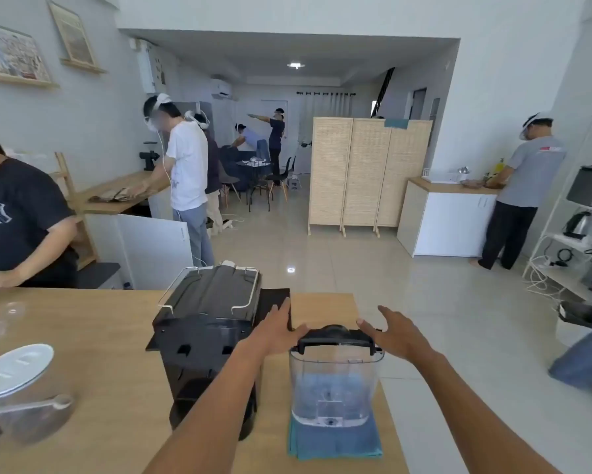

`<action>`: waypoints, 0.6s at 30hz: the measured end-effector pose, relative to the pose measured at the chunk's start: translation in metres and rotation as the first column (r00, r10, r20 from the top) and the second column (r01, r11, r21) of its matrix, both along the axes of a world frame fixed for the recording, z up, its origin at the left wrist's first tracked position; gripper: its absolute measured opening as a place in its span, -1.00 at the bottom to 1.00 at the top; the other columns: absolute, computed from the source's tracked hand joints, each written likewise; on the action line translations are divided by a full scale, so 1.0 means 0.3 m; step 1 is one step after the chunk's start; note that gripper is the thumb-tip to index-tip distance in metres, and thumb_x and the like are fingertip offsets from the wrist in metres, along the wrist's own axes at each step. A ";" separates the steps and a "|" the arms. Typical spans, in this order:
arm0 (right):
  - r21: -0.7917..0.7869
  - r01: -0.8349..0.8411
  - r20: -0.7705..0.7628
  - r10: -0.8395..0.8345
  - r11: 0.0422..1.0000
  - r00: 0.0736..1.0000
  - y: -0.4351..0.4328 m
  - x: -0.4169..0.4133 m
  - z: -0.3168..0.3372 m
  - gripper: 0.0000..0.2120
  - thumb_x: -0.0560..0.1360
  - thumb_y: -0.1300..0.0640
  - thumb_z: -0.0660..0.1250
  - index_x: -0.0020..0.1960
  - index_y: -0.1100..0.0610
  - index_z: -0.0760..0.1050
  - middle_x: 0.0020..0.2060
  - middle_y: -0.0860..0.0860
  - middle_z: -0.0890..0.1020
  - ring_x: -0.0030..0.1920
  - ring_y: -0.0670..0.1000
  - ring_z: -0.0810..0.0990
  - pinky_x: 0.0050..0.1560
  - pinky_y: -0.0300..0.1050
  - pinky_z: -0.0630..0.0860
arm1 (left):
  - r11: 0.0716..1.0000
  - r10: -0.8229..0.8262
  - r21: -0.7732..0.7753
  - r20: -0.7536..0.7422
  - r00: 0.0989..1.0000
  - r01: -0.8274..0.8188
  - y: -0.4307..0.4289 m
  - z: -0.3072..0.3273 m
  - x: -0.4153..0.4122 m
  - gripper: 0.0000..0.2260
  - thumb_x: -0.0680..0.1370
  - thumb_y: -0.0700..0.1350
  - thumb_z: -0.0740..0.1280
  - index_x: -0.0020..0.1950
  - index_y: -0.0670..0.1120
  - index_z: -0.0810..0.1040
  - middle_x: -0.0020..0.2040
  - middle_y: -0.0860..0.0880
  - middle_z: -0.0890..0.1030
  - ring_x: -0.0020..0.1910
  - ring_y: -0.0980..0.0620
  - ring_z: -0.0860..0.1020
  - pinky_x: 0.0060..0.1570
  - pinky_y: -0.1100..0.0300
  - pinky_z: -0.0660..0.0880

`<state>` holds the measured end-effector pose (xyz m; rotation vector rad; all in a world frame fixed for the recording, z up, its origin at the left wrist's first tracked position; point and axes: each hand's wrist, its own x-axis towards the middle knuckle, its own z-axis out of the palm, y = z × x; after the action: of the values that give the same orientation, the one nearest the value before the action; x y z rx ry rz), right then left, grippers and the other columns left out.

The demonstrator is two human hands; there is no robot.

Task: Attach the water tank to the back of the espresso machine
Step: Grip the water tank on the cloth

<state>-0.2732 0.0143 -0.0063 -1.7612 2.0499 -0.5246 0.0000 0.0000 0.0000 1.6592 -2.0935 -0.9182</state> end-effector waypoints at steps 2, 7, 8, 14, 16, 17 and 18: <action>0.027 0.016 0.048 -0.017 0.999 0.999 0.009 -0.014 -0.030 -0.05 0.43 -0.45 0.24 0.61 0.10 0.16 0.54 0.14 0.33 0.51 0.17 0.31 0.41 0.09 0.30 | 0.994 0.086 0.067 -0.067 0.994 -0.082 0.008 -0.029 -0.018 -0.11 0.60 0.20 0.29 0.64 -0.12 -0.23 0.66 -0.16 0.04 0.63 -0.14 -0.02 0.55 -0.03 0.10; 0.039 0.048 0.242 -0.056 0.998 0.969 0.011 -0.029 -0.116 -0.02 0.39 -0.48 0.27 0.58 0.13 0.24 0.52 0.13 0.37 0.50 0.16 0.34 0.41 0.06 0.30 | 0.942 0.252 0.266 -0.154 0.955 -0.206 0.013 -0.110 -0.061 -0.09 0.52 0.36 0.27 0.65 -0.13 -0.02 0.56 -0.11 0.33 0.54 -0.14 0.28 0.46 0.01 0.26; 0.050 0.038 0.266 -0.050 0.998 0.963 0.011 -0.032 -0.124 -0.06 0.40 -0.46 0.28 0.56 0.13 0.28 0.50 0.12 0.40 0.48 0.16 0.37 0.38 0.03 0.33 | 0.941 0.261 0.264 -0.161 0.952 -0.213 0.007 -0.124 -0.060 -0.21 0.51 0.37 0.26 0.58 -0.09 0.24 0.46 -0.04 0.46 0.47 -0.11 0.38 0.43 0.01 0.31; 0.027 -0.039 0.364 0.027 0.999 0.931 0.009 -0.029 -0.153 -0.40 0.41 -0.45 0.26 0.24 -0.06 0.56 -0.03 -0.11 0.66 0.00 -0.08 0.59 -0.10 -0.20 0.40 | 0.948 0.264 0.264 -0.343 0.902 -0.177 0.014 -0.160 -0.062 -0.56 0.52 0.30 0.33 0.32 0.14 0.45 0.21 0.16 0.51 0.17 0.11 0.44 0.18 0.15 0.29; 0.004 -0.037 0.409 0.032 0.999 0.912 0.010 -0.023 -0.161 -0.44 0.45 -0.40 0.29 0.32 -0.11 0.48 0.03 -0.09 0.66 -0.03 -0.16 0.59 -0.12 -0.25 0.39 | 0.955 0.267 0.225 -0.387 0.882 -0.191 0.014 -0.172 -0.060 -0.55 0.52 0.27 0.36 0.36 0.19 0.41 0.27 0.18 0.49 0.23 0.12 0.43 0.22 0.16 0.30; -0.014 -0.035 0.420 0.037 0.999 0.907 0.012 -0.020 -0.164 -0.46 0.46 -0.37 0.29 0.36 -0.14 0.44 0.05 -0.10 0.65 -0.04 -0.18 0.60 -0.13 -0.29 0.39 | 0.960 0.262 0.201 -0.410 0.874 -0.194 0.020 -0.173 -0.058 -0.52 0.52 0.25 0.37 0.40 0.21 0.38 0.27 0.20 0.48 0.27 0.11 0.43 0.23 0.17 0.33; -0.034 -0.035 0.424 0.046 0.999 0.905 0.015 -0.018 -0.165 -0.47 0.48 -0.34 0.30 0.38 -0.17 0.41 0.06 -0.11 0.65 -0.05 -0.20 0.61 -0.14 -0.32 0.39 | 0.966 0.250 0.172 -0.431 0.867 -0.193 0.023 -0.175 -0.055 -0.52 0.52 0.22 0.39 0.41 0.26 0.37 0.28 0.21 0.49 0.30 0.10 0.45 0.22 0.19 0.37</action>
<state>-0.2785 0.0187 -0.0558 -1.5316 1.7038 -0.8431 -0.0166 0.0068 -0.0525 1.5197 -1.5304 -1.2357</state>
